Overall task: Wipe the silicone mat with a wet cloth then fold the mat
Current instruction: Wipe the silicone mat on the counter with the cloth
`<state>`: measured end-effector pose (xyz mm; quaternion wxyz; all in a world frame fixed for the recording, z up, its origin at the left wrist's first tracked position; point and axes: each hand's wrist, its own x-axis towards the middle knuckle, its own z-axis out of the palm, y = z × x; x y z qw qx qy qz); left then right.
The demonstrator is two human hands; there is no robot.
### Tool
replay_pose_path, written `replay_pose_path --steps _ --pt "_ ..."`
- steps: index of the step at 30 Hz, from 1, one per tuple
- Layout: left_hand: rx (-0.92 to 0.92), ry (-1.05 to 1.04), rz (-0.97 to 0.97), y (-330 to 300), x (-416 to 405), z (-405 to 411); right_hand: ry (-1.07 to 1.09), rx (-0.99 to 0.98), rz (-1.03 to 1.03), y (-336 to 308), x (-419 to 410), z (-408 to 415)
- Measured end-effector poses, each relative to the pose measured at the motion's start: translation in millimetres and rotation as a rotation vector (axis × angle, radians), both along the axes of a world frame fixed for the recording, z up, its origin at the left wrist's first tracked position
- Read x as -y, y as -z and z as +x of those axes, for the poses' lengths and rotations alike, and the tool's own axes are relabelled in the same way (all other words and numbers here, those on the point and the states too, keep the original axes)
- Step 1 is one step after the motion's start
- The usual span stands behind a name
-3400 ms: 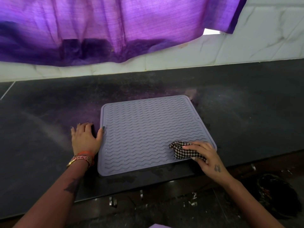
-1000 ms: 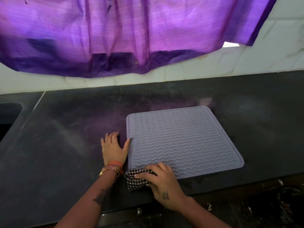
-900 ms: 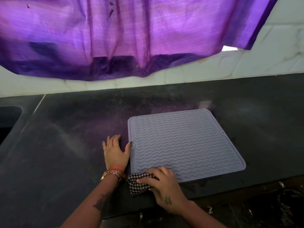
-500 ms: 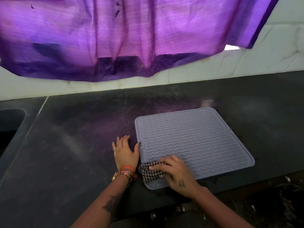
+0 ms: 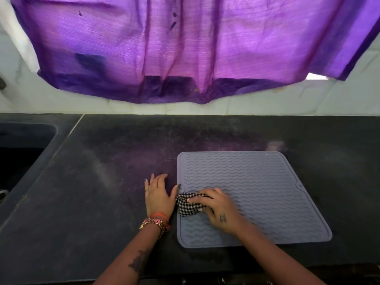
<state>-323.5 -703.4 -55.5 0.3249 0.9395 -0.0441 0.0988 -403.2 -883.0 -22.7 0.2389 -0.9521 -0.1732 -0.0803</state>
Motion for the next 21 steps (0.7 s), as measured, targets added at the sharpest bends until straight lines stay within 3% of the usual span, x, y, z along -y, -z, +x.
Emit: replay_pose_path --steps 12,17,21 --pt "0.020 -0.014 0.043 -0.2 3.7 3.2 0.044 0.118 0.026 -4.7 11.6 47.5" --pt "0.018 -0.018 0.049 -2.0 4.2 2.8 -0.014 0.055 0.005 -1.1 15.1 62.3" --pt "0.012 -0.017 0.065 -1.6 4.5 2.6 0.102 0.084 0.011 -0.5 13.4 77.0"
